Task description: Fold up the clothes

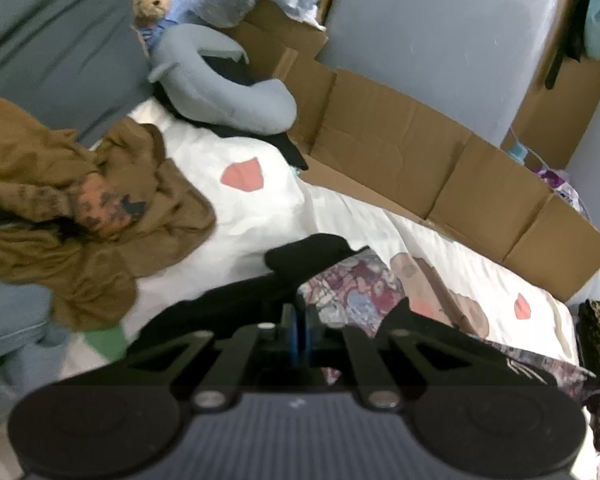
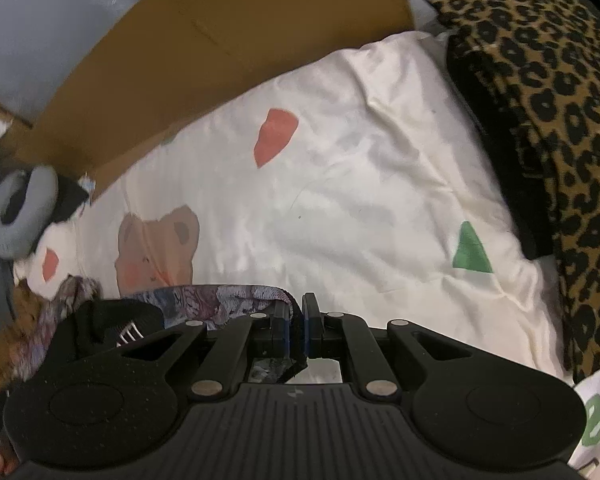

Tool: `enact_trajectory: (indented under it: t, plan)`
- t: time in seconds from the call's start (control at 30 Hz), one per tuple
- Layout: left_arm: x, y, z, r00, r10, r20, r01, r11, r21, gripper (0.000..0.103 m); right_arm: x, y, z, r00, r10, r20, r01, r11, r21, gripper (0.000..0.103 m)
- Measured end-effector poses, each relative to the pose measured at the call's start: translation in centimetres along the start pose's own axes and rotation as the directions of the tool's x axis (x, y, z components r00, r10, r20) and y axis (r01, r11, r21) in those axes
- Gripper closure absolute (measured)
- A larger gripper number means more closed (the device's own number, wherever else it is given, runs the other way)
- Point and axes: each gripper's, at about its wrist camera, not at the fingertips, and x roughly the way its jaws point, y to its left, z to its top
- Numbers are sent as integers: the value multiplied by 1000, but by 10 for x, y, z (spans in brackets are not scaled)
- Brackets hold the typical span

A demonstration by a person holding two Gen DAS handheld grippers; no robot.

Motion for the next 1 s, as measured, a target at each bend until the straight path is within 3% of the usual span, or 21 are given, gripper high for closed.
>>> enact_trajectory:
  t: [0.37,0.6,1.0]
  plan:
    - [-87,25,-46,996,59,-70,-65,995,-74,100,-41,-4,-15,1000,26,11,-25,999,-24,99]
    - [-138,42,-82,989,111,-94,-127,974,-185,100,-62,-9,-29,999,35,-3,-35,996,-80,99]
    - [-183,55,-135,971,146,-189,-188,957,-223,100,-82,-37,-56,999,17,-50,-22,995,-102,99]
